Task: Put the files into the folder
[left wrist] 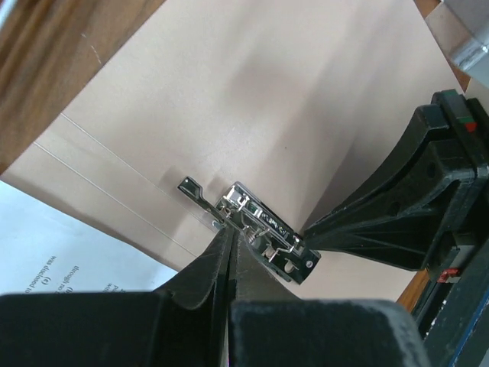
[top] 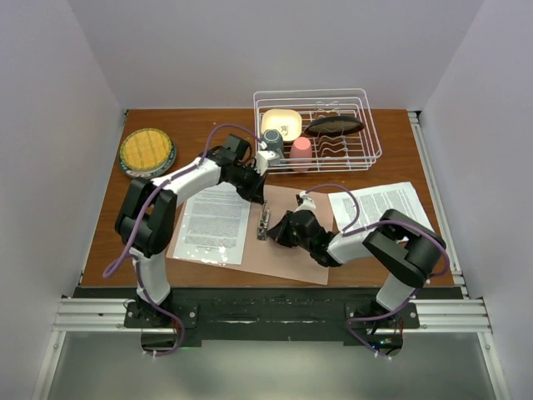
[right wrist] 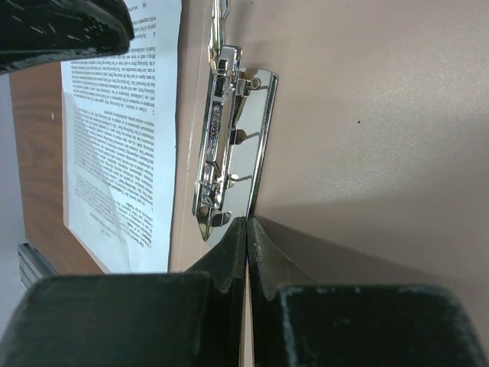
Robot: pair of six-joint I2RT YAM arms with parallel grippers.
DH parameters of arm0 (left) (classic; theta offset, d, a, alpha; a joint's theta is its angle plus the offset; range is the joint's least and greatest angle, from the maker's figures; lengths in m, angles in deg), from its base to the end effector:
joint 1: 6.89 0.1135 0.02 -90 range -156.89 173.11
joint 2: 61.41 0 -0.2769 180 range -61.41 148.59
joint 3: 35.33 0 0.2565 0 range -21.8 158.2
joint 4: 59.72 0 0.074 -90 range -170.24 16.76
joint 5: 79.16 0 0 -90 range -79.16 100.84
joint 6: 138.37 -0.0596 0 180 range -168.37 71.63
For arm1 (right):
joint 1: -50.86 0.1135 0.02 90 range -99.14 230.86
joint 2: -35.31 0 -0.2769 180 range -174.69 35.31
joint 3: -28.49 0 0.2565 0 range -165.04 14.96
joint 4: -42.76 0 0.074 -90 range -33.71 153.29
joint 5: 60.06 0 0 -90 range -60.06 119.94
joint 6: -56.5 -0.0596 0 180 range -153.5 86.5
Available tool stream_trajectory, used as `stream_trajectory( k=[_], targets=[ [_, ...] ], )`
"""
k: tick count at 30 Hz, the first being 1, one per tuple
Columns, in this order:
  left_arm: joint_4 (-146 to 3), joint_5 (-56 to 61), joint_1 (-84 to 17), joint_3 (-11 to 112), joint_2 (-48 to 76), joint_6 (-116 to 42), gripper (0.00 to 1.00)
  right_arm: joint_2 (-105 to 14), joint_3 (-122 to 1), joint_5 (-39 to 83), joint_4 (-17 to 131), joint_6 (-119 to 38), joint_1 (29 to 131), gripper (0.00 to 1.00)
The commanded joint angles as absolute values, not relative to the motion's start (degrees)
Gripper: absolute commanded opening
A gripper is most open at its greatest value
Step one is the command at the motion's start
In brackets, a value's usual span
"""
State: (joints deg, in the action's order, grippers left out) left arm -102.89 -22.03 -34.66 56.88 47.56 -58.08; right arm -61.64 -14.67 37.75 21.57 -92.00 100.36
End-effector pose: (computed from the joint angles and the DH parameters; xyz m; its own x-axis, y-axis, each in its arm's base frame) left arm 0.3546 -0.2233 0.1940 -0.6482 0.5014 -0.5731 0.7520 0.5396 -0.3785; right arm 0.2121 0.2359 0.1097 -0.7618 0.4088 -0.5026 -0.0564 0.7310 0.6801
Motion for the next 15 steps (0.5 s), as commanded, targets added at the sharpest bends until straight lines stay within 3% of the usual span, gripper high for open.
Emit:
stream_trajectory(
  k=[1, 4, 5, 14, 15],
  targets=[
    [-101.98, -22.83, -34.49, 56.34, 47.32, -57.68, 0.0, -62.43, -12.99, 37.5, 35.28, -89.4, 100.96, 0.0],
    [-102.07, -22.65, -33.87, 56.69, 47.14, -57.77, 0.0, -60.94, -14.04, 36.97, 37.21, -89.05, 100.96, 0.01],
    [-102.33, -22.48, -33.52, 56.95, 46.97, -58.12, 0.0, -60.06, -14.74, 37.32, 39.05, -88.52, 100.96, 0.11],
    [-102.95, -17.29, -29.22, 52.21, 43.54, -61.72, 0.0, -41.87, -26.51, 43.73, 61.63, -82.19, 97.63, 0.51],
    [-103.04, -17.11, -29.13, 50.99, 43.45, -61.99, 0.0, -40.9, -27.22, 44.52, 64.26, -82.62, 96.66, 0.6]
  ],
)
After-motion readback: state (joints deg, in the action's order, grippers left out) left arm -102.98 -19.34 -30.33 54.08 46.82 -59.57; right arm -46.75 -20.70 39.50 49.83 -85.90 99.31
